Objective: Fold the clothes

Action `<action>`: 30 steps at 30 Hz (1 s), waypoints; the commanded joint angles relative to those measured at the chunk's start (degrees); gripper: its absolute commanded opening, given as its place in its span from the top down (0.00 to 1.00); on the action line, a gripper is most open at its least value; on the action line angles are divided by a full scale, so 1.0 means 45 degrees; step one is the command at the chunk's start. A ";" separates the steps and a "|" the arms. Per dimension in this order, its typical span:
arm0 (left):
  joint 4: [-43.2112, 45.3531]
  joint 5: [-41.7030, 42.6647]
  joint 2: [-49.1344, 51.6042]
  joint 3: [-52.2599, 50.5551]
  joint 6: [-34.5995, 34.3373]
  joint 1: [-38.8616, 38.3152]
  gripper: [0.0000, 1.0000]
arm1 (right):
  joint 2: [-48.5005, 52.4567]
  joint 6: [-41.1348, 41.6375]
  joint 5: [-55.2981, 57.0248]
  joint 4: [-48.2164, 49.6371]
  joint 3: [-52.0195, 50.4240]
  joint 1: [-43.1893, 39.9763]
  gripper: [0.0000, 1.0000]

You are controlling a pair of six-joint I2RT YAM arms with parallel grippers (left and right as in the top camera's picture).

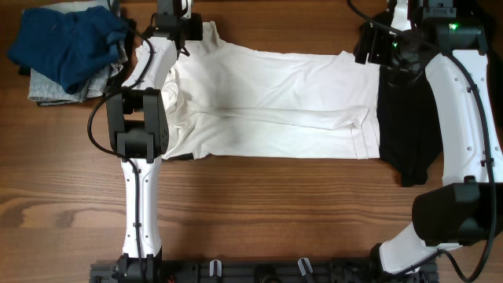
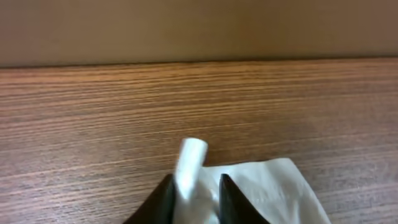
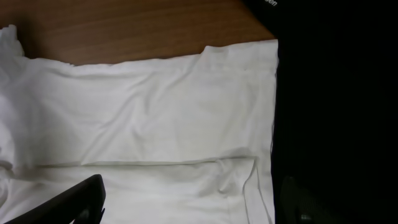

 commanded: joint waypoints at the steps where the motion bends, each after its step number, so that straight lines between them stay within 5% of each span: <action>1: 0.0209 -0.0277 0.0189 0.0291 -0.0228 0.0102 0.90 | 0.0194 -0.0204 0.0214 0.0087 0.0146 0.0097 0.12; 6: -0.0321 -0.0287 -0.0787 0.0291 -0.0223 0.0107 0.96 | 0.0194 -0.0165 0.0199 0.0403 0.0146 0.0102 0.24; 12: -0.3444 -0.0855 -0.3313 0.0291 -0.0223 0.0117 0.96 | 0.1175 -0.0073 0.0165 0.2181 0.0146 0.0097 0.32; 20: -0.5532 -0.2259 -0.3789 0.0291 -0.0223 0.0117 0.96 | 0.5353 0.0296 0.0962 0.5615 0.0146 0.0092 0.33; 30: -0.5819 -0.3891 -0.3789 0.0291 -0.0894 0.0748 0.96 | 0.6596 0.0559 0.2516 0.6887 0.0146 -0.0053 0.33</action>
